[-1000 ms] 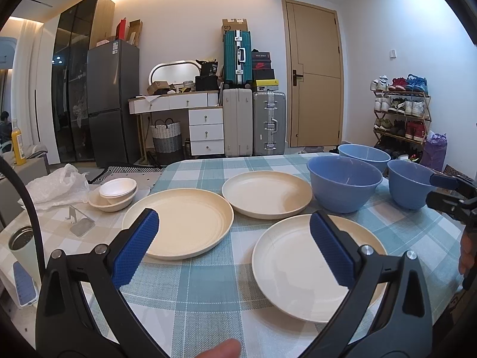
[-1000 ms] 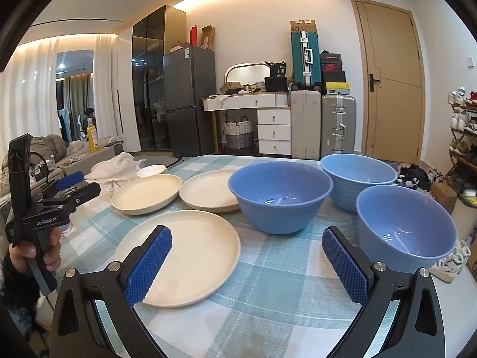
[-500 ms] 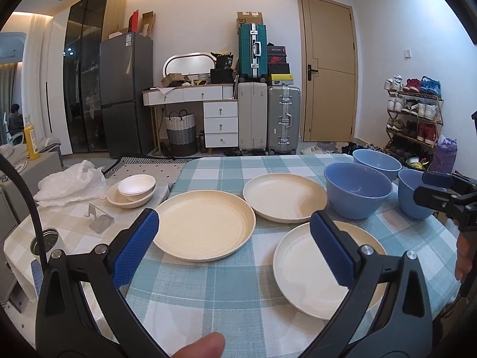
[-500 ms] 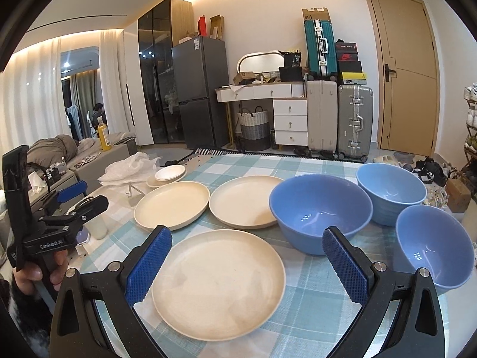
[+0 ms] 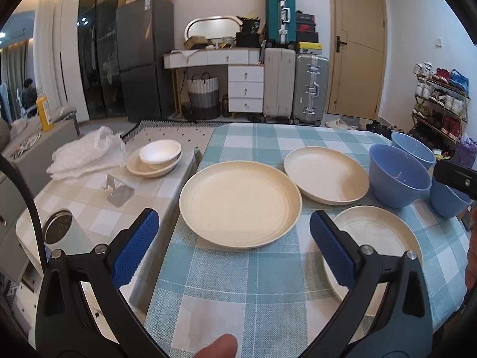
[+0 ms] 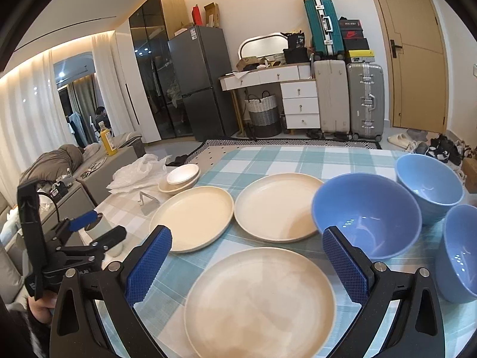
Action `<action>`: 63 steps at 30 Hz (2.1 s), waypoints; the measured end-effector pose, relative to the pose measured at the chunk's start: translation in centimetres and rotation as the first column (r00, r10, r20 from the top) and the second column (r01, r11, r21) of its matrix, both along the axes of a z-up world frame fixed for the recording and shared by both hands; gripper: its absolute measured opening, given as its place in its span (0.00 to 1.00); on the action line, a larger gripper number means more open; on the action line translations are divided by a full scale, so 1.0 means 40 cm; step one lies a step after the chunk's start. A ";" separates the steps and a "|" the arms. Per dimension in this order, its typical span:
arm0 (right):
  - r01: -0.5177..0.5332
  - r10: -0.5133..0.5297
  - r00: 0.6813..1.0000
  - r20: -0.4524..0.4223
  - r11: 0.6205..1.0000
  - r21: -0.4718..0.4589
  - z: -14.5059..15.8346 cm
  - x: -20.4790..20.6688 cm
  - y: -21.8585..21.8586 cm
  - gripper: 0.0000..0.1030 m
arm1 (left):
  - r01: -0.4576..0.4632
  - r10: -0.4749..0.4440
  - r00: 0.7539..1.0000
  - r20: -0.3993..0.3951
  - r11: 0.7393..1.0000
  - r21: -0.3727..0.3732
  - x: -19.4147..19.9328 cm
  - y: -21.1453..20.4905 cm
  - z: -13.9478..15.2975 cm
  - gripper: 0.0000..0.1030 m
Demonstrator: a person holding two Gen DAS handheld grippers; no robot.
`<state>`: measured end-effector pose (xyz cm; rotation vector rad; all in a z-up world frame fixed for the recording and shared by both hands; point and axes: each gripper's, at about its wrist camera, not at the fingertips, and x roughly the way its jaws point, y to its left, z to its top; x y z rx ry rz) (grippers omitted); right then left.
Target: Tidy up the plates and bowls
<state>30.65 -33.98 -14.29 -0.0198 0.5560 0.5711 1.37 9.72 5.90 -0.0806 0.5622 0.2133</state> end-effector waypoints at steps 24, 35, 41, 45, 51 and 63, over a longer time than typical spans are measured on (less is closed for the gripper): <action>-0.049 0.033 0.981 -0.189 0.996 -0.081 -0.146 0.213 0.244 1.00 | -0.183 0.162 0.977 -0.139 0.971 -0.152 0.197 0.239 -0.159 0.98; -0.103 0.070 0.957 -0.283 0.989 -0.105 -0.228 0.288 0.319 0.95 | -0.203 0.171 0.960 -0.220 0.970 -0.130 0.279 0.253 -0.245 0.98; -0.115 0.070 0.942 -0.329 0.986 -0.119 -0.268 0.317 0.347 0.86 | -0.210 0.159 0.953 -0.256 0.960 -0.185 0.312 0.269 -0.277 0.98; -0.112 0.063 0.928 -0.366 0.987 -0.113 -0.291 0.338 0.358 0.80 | -0.201 0.149 0.949 -0.278 0.965 -0.169 0.324 0.265 -0.295 0.98; -0.137 0.076 0.923 -0.377 0.981 -0.140 -0.316 0.340 0.393 0.80 | -0.205 0.142 0.951 -0.274 0.954 -0.217 0.318 0.283 -0.313 0.96; -0.139 0.049 0.912 -0.406 0.971 -0.196 -0.364 0.352 0.434 0.60 | -0.205 0.130 0.950 -0.284 0.946 -0.252 0.307 0.308 -0.335 0.72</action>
